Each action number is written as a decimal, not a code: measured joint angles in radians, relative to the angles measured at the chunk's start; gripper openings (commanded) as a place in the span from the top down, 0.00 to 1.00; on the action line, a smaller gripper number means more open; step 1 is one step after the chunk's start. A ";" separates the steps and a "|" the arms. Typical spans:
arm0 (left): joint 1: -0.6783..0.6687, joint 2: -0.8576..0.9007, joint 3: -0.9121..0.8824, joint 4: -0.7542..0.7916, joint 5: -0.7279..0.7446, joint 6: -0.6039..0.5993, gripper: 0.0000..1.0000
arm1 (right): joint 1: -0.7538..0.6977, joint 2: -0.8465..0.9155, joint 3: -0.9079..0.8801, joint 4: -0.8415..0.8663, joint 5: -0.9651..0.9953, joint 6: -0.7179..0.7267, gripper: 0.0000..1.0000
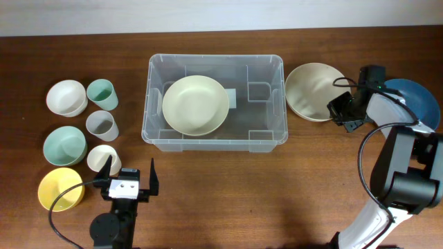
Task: Pack container
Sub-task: 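Lift the second cream bowl and carry it over the bin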
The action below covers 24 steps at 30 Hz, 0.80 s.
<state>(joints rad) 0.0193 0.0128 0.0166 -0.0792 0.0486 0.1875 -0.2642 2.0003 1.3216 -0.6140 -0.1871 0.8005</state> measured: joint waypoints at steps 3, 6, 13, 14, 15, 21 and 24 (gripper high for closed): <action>0.000 0.000 0.000 0.000 0.000 0.000 0.01 | -0.020 0.000 0.000 0.010 -0.034 0.000 0.96; 0.000 0.000 0.000 0.000 0.000 0.000 0.00 | -0.058 0.000 0.016 0.016 -0.089 -0.003 0.96; 0.000 0.000 0.000 0.000 0.000 0.000 0.01 | -0.185 0.002 0.206 0.039 -0.344 -0.087 0.96; 0.000 0.000 0.000 0.000 0.000 0.000 0.00 | -0.196 0.002 0.238 0.038 -0.379 -0.099 0.96; 0.000 0.000 0.000 0.000 0.000 0.000 0.00 | -0.206 0.002 0.286 0.021 -0.428 -0.111 0.96; 0.000 0.000 0.000 0.000 0.000 0.000 0.00 | -0.175 0.001 0.489 -0.096 -0.637 -0.171 0.96; 0.000 0.000 0.000 0.000 0.000 0.000 0.00 | -0.074 -0.014 0.564 -0.205 -0.690 -0.232 0.96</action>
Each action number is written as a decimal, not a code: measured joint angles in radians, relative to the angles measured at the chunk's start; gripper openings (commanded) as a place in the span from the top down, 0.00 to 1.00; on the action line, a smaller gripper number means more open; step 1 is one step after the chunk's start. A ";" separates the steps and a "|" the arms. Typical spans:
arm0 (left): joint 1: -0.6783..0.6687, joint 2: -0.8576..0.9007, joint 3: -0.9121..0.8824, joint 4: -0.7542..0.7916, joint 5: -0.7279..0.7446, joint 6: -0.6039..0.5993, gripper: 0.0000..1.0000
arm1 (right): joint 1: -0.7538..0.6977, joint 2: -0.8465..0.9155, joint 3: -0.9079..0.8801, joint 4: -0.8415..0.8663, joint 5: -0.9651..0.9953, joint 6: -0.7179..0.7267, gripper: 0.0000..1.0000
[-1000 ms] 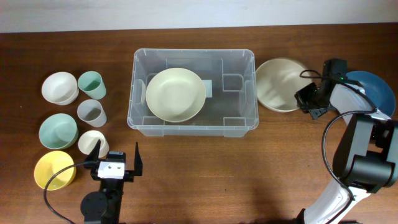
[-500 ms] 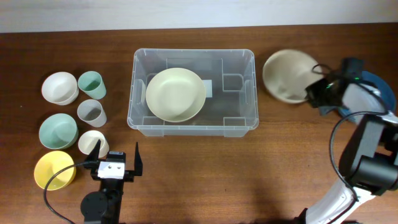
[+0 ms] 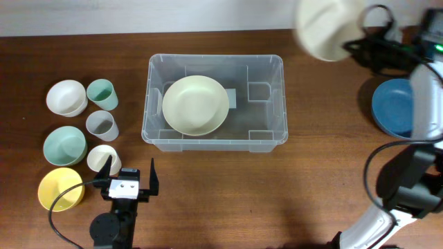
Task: Pack container
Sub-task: 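Lift the second cream bowl and carry it over the bin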
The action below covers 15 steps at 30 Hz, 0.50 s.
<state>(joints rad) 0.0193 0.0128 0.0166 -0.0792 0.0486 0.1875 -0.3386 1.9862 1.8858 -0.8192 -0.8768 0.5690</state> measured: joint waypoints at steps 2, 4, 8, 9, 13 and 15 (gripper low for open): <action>0.000 0.000 0.000 0.000 0.000 0.000 0.01 | 0.090 -0.012 0.028 -0.059 0.005 -0.040 0.96; 0.000 0.000 0.000 0.000 0.000 0.000 0.00 | 0.206 -0.024 0.043 -0.090 0.037 -0.072 0.96; 0.000 0.000 0.000 0.000 0.000 0.000 0.00 | 0.437 -0.030 0.048 -0.113 0.145 -0.106 0.96; 0.000 0.000 0.000 0.000 0.000 0.000 0.00 | 0.476 -0.029 0.048 -0.118 0.171 -0.108 0.96; 0.000 0.000 0.000 0.000 0.000 0.000 0.00 | 0.624 -0.029 0.048 -0.124 0.311 -0.094 0.96; 0.000 0.000 0.000 0.000 0.000 0.000 0.00 | 0.667 -0.026 0.048 -0.124 0.370 -0.082 0.96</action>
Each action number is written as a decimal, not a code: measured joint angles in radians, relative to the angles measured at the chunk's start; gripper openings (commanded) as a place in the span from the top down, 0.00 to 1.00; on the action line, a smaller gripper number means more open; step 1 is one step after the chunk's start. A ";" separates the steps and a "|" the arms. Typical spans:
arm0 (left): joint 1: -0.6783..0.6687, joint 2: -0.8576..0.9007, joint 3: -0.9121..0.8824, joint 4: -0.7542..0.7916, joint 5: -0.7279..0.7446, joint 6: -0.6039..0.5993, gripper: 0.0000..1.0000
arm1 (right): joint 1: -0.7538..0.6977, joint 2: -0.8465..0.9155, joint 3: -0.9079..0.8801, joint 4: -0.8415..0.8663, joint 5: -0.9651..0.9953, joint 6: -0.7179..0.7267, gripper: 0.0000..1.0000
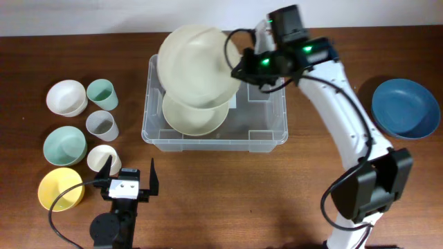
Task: Pack container
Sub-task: 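Lift the second cream bowl and carry it over the bin, then stack the cream bowl onto the first and release it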
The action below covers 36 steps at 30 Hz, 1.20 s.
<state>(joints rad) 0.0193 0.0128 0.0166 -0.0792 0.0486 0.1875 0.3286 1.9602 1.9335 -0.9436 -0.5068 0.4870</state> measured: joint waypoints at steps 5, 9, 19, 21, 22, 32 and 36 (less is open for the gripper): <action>0.000 0.000 0.000 0.000 0.000 0.000 0.00 | 0.080 0.037 0.000 0.004 0.131 0.028 0.96; 0.000 0.000 0.000 0.000 0.000 0.000 0.00 | 0.103 0.093 0.000 0.027 0.178 0.049 0.96; 0.000 0.000 0.000 0.000 0.000 0.000 0.00 | 0.102 0.246 0.000 0.058 0.216 0.088 0.96; 0.000 0.000 0.000 0.000 0.000 0.000 0.00 | 0.102 0.254 0.000 0.058 0.218 0.089 0.96; 0.000 0.000 0.000 0.000 0.000 0.000 0.01 | 0.102 0.256 0.000 0.059 0.219 0.090 0.95; 0.000 0.000 0.000 0.000 0.000 0.000 0.00 | 0.101 0.276 0.000 0.062 0.219 0.111 0.68; 0.000 0.000 0.000 0.000 0.000 0.000 0.01 | 0.101 0.282 0.000 0.064 0.209 0.119 0.43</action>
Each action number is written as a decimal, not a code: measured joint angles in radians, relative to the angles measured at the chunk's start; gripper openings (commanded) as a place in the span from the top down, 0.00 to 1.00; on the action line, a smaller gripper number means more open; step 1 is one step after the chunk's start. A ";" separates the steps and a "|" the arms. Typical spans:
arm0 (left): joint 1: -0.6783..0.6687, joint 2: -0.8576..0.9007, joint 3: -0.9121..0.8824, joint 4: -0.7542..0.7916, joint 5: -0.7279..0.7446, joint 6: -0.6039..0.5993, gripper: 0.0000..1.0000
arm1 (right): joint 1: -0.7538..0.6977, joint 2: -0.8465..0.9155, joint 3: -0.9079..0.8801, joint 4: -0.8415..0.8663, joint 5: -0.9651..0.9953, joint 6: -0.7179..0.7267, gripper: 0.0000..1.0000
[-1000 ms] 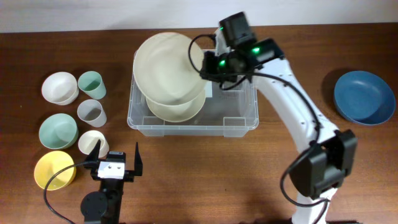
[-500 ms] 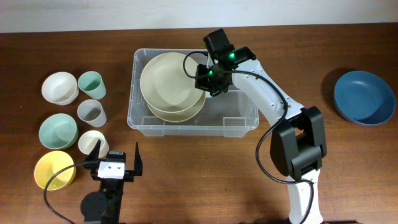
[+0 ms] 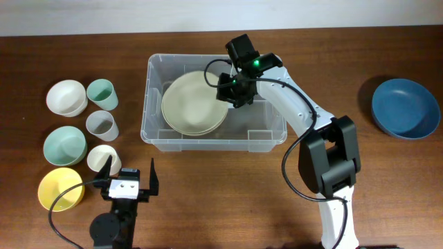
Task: Pack container
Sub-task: 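Stack the cream bowl onto the first and release it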
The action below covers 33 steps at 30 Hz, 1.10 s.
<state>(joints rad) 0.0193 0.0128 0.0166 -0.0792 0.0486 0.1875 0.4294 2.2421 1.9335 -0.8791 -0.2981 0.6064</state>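
A clear plastic container point(image 3: 214, 142) stands mid-table. Inside it lie two cream plates, the upper plate point(image 3: 190, 102) stacked on the lower, whose rim peeks out at the front. My right gripper point(image 3: 227, 90) reaches into the container from the right and sits at the upper plate's right rim, seemingly still shut on it. Near the table's front left, my left gripper point(image 3: 130, 173) stands open with nothing between its fingers, beside a cream cup point(image 3: 101, 156).
At the left stand a white bowl point(image 3: 66, 97), a green cup point(image 3: 102, 93), a grey cup point(image 3: 102, 125), a green bowl point(image 3: 64, 145) and a yellow bowl point(image 3: 60, 189). A blue bowl point(image 3: 405, 108) sits at the far right.
My right gripper has come down with the cream plate from a tilted hold above the container's back left. The plate now lies flat on the plate inside. The left arm has not moved.
My right gripper was at a cream plate lying right of the container, next to the blue bowl. Then it held that plate high at the back right, then tilted over the container. Now the plate rests on the one inside.
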 measured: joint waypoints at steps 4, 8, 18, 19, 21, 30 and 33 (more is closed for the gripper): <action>0.000 0.000 0.000 0.000 0.000 0.000 0.01 | 0.000 0.000 0.000 0.001 -0.006 -0.002 0.30; 0.000 0.000 0.000 0.000 0.000 0.000 0.01 | 0.000 0.001 0.001 -0.004 -0.008 -0.020 0.25; 0.000 0.000 0.000 0.000 0.000 0.000 0.00 | -0.031 -0.003 0.332 -0.332 0.120 -0.115 0.13; 0.000 0.000 0.000 0.000 0.000 0.000 0.00 | -0.042 -0.003 0.399 -0.378 0.138 -0.128 0.10; 0.000 0.000 0.000 0.000 0.000 0.000 0.00 | -0.072 -0.009 0.548 -0.481 0.192 -0.147 0.02; 0.000 0.000 0.000 0.000 0.000 0.000 0.00 | -0.506 -0.105 1.031 -0.812 0.367 -0.093 0.01; 0.000 0.000 0.000 0.000 0.000 0.000 0.00 | -0.655 -0.106 1.012 -0.813 0.320 -0.095 0.01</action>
<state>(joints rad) 0.0193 0.0128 0.0166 -0.0792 0.0486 0.1875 -0.2260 2.1357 2.9452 -1.6917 0.0216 0.5117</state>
